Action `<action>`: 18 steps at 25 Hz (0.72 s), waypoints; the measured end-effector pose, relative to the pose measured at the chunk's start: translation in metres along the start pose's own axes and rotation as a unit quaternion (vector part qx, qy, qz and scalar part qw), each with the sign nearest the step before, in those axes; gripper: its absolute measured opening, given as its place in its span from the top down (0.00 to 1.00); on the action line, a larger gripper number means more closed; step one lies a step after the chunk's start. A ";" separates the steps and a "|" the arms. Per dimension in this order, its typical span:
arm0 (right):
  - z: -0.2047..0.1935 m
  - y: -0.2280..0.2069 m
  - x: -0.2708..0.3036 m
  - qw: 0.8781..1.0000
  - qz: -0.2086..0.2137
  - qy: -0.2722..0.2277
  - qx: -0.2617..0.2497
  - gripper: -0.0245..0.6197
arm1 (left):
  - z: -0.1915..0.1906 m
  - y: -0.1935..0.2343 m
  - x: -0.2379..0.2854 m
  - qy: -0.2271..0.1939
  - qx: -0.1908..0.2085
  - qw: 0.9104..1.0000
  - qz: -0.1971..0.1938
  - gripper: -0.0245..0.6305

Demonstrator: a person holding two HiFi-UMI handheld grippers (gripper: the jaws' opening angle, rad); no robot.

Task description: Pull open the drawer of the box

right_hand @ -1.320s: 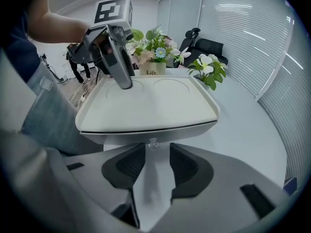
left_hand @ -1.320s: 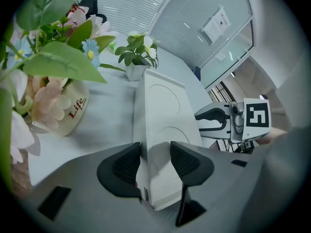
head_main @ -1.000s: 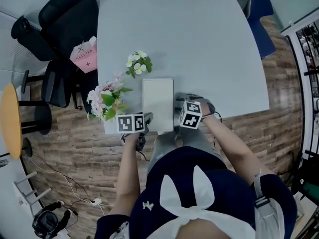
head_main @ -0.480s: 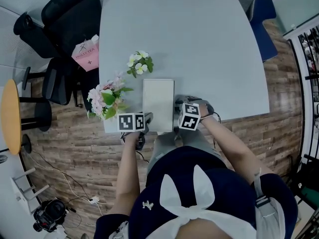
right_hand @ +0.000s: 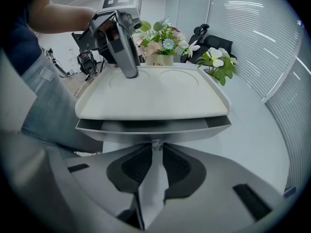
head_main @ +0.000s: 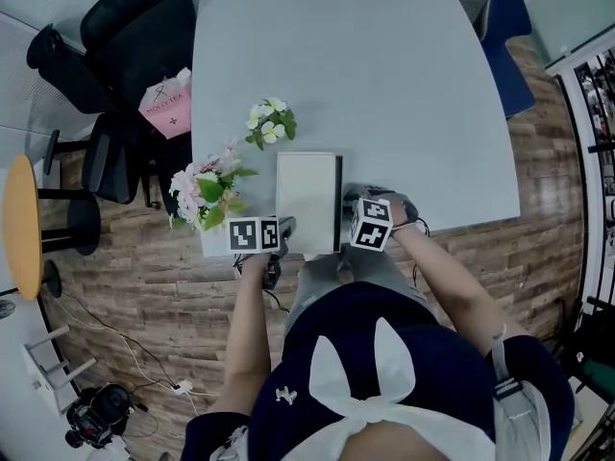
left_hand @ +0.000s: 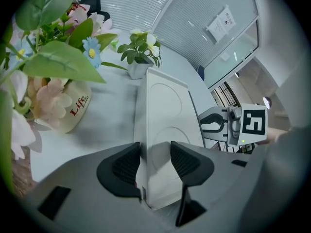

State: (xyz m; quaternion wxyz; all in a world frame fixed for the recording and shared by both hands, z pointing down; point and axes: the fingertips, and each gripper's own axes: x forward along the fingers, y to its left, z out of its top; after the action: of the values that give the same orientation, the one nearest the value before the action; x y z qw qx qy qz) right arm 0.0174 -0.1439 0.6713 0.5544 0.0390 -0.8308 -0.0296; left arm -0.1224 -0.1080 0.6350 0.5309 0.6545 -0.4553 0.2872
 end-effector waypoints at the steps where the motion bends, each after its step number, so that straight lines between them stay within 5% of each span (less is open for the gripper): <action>1: -0.001 0.000 -0.001 1.000 -0.001 0.001 0.001 0.85 | 0.000 0.000 0.000 0.000 0.000 1.000 0.000 0.64; 18: -0.019 0.000 -0.005 1.000 -0.005 0.014 0.011 0.85 | 0.000 0.000 0.000 -0.003 0.001 1.000 0.000 0.64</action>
State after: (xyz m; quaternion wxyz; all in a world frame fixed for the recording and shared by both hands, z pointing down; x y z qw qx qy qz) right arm 0.0367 -0.1440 0.6734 0.5656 0.0492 -0.8229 -0.0227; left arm -0.1223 -0.1082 0.6354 0.5293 0.6559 -0.4561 0.2857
